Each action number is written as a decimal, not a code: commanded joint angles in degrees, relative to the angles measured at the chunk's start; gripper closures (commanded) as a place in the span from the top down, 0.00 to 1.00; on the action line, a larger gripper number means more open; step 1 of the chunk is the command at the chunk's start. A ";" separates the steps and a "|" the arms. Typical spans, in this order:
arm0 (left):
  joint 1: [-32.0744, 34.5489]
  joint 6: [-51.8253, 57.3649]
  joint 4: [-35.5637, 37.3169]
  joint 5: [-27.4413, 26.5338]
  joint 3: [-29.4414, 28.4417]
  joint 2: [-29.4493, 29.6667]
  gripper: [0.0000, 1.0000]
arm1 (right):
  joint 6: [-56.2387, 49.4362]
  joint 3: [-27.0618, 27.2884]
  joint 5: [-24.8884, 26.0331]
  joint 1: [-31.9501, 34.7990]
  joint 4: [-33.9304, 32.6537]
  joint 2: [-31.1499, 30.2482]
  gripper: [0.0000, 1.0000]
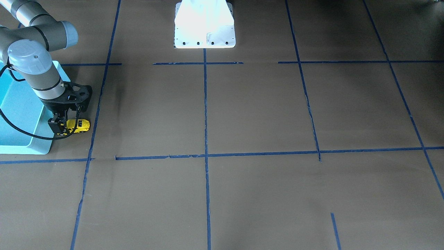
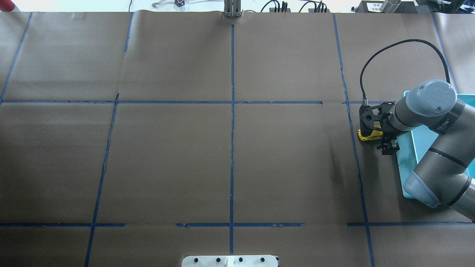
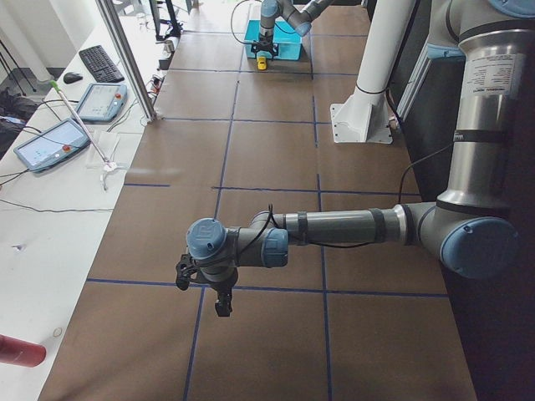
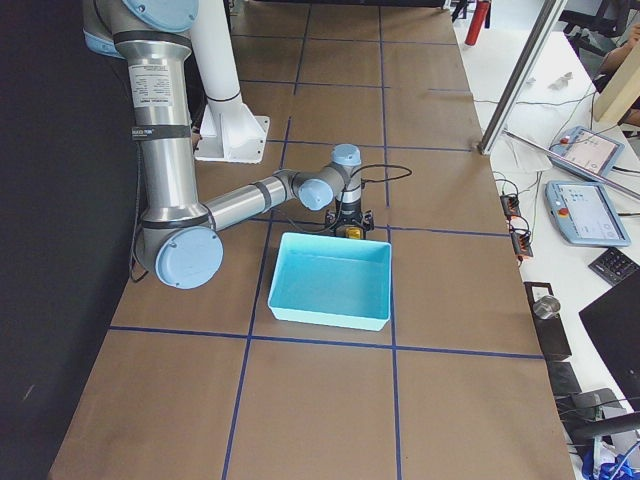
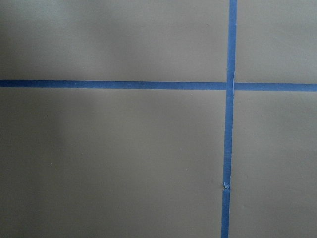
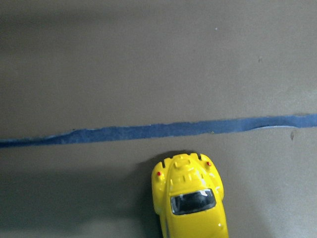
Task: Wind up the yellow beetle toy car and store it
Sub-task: 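Close the right gripper on the yellow car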
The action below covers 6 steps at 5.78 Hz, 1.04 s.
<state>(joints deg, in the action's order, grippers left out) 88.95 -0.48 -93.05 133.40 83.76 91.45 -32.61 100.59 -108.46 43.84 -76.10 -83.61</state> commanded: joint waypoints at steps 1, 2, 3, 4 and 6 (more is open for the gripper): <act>0.09 0.04 0.06 -0.06 -0.09 -0.13 1.00 | -0.08 -1.45 0.01 0.02 -0.01 1.60 1.00; 0.00 -0.14 0.06 0.02 0.00 -0.13 1.00 | -0.17 -1.71 0.01 0.02 -0.01 1.61 1.00; 0.00 -0.05 0.06 0.02 -0.52 -0.13 1.00 | -0.17 -2.59 0.01 0.02 -0.01 1.61 1.00; 0.00 -0.14 0.06 0.02 -0.53 -0.13 1.00 | -0.26 -2.68 -0.08 0.02 -0.01 1.61 0.67; 0.09 -0.14 0.06 2.72 -0.70 -0.22 1.00 | -0.26 -2.33 -0.08 0.11 0.07 1.61 0.00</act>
<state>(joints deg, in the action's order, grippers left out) 89.00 -0.61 -92.99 134.40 83.22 91.28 -32.86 98.12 -108.54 43.90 -76.05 -81.96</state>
